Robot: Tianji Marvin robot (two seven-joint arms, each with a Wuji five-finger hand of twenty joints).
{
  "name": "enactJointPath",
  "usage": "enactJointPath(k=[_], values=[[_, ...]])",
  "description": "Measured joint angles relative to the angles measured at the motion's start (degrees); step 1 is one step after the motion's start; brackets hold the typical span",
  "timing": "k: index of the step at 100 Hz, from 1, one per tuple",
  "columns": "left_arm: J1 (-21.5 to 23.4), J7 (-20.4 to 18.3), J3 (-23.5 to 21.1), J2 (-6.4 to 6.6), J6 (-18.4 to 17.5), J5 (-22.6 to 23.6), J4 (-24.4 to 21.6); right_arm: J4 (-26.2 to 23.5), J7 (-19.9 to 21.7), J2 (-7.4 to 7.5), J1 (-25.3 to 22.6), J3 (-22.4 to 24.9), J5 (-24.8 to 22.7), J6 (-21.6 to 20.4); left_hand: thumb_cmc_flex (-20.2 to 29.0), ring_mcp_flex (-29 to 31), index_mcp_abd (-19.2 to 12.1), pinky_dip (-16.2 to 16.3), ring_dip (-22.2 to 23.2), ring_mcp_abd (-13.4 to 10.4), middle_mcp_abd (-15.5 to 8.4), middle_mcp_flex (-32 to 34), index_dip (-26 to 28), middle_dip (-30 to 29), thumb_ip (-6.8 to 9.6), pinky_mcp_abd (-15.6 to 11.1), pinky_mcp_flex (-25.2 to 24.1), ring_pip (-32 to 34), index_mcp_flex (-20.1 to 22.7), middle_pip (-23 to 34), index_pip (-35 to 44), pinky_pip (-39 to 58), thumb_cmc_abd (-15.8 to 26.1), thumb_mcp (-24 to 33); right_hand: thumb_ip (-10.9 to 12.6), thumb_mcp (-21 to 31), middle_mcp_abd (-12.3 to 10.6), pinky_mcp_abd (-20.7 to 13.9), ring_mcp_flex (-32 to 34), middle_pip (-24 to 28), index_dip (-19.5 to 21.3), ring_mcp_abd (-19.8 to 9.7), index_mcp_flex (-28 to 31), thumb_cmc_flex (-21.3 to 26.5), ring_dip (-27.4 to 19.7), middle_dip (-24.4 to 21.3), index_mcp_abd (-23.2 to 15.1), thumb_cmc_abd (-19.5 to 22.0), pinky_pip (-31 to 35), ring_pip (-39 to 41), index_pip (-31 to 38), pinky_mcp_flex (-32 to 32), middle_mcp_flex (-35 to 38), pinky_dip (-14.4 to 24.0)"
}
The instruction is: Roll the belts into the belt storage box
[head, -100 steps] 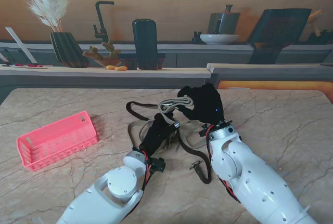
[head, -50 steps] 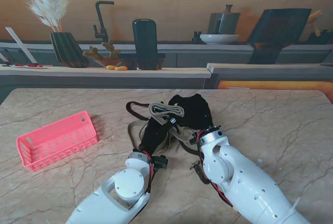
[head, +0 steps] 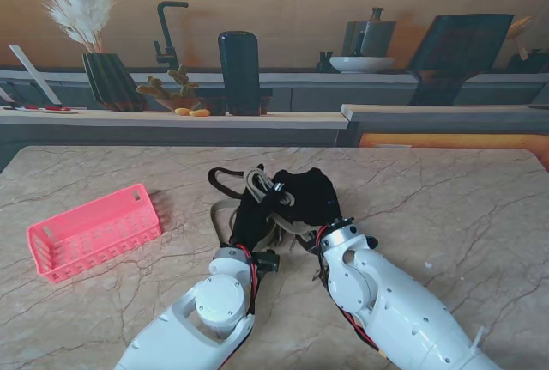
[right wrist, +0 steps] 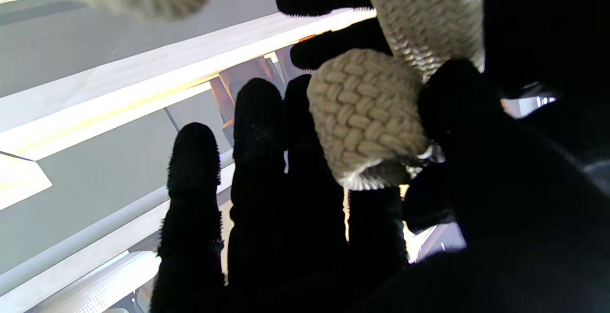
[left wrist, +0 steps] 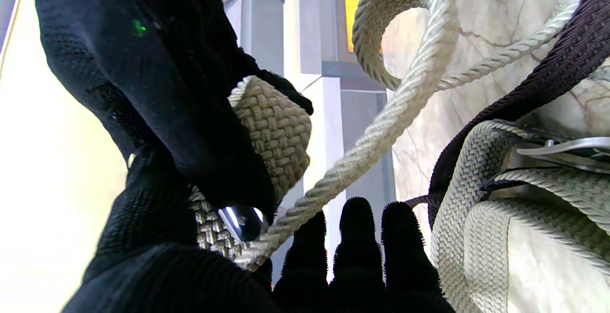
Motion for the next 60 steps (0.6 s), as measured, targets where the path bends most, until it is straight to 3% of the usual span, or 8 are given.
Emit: enactJointPath(k=[11, 19, 27, 31, 48, 60], values=[[0.25, 0.52, -0.11, -0.19, 0.41, -0.44, -0.58, -0.21, 2.46, 0.03, -0.22, 0.3, 0.4, -0.76, 7.65, 3.88, 0.43, 1.8, 0.08, -0.22, -0.69, 5.61, 4.48, 0.56, 0.0, 0.3, 2.19, 2.43, -0.05, 1.98, 9.34, 3.43, 0.19, -2.09, 0.64, 0.15, -0.17, 0.02, -2.0, -0.4, 1.13, 0.0, -2.03, 0.0, -0.98, 1.0, 2.63, 0.0, 0.01, -1.8, 0.05, -0.48, -3.03, -0.43], [0.57, 0.56, -0.34, -0.22, 0.76, -0.96, -1.14, -1.55, 6.32, 0.24, -1.1, 1.55, 0.98, -1.34, 12.49, 7.45, 1.27, 3.04, 0.53, -0.24, -0.74, 10.69, 5.93, 1.12, 0.03, 2.34, 3.99, 4.54, -0.12, 2.92, 25.43, 6.06, 0.64, -4.76, 0.64, 2.63, 0.9, 0.04, -3.86, -1.49, 4.13, 0.0, -4.51, 0.0, -1.1, 2.31, 4.76, 0.02, 0.01, -3.68, -2.23, -1.13, -7.88, -0.63], [0.88, 0.49, -0.64, -0.23, 1.22, -1.37, -1.79, -4.37, 10.84, 0.75, -2.94, 3.69, 1.61, -1.52, 15.91, 10.68, 1.29, 4.04, 0.82, 0.47, -0.61, 14.3, 5.53, 1.53, -0.71, 4.48, 5.91, 6.18, -0.13, 3.72, 35.14, 8.26, 0.67, -6.33, 6.17, 5.94, 2.31, 0.16, -5.23, -2.94, 11.26, 0.06, -6.61, -0.84, -1.11, 2.96, 6.68, 0.23, -0.15, -4.81, -10.99, -1.3, -12.45, -0.63], [0.98, 0.36, -0.72, -0.23, 1.35, -1.64, -2.13, -5.77, 12.05, 1.08, -3.99, 4.61, 1.71, -1.5, 16.34, 11.68, 0.79, 4.51, 1.24, 0.92, -0.59, 15.76, 3.07, 1.6, -1.95, 5.63, 6.63, 6.74, 0.01, 3.96, 36.81, 9.03, 0.67, -6.81, 7.4, 6.74, 2.93, 0.33, -5.24, -3.58, 13.12, 0.15, -8.27, -1.53, -1.11, 2.96, 7.36, 0.92, -0.66, -5.16, -13.97, -1.8, -14.14, -0.63], [1.55, -2.79, -1.32, -0.04, 1.5, -5.52, -3.72, -10.81, 16.23, 2.33, -8.43, 9.29, 0.57, -1.97, 18.13, 18.33, 0.22, 6.17, 4.12, 4.06, 0.83, 21.22, 1.38, 2.15, -2.03, 8.65, 10.65, 11.34, 2.45, 4.55, 37.55, 13.2, 0.6, -7.03, 7.43, 7.23, 3.81, 0.5, -7.04, -5.05, 13.69, 0.52, -14.28, -1.57, -1.47, 2.96, 7.53, 0.94, -2.19, -7.16, -20.37, -2.62, -19.98, -0.63], [1.99, -6.76, -1.91, 0.58, 2.2, -8.66, -4.74, -13.82, 18.74, 3.35, -11.26, 12.64, -0.62, -3.46, 18.94, 22.17, 0.2, 7.42, 6.88, 5.88, 1.55, 24.56, 0.89, 4.44, -2.08, 10.44, 13.7, 14.61, 5.45, 4.99, 37.56, 16.2, -0.7, -6.92, 7.44, 7.2, 4.04, 0.53, -7.78, -5.81, 13.69, 0.54, -14.97, -1.54, -1.72, 3.61, 7.5, 0.95, -2.87, -7.68, -21.64, -2.64, -22.46, -0.63]])
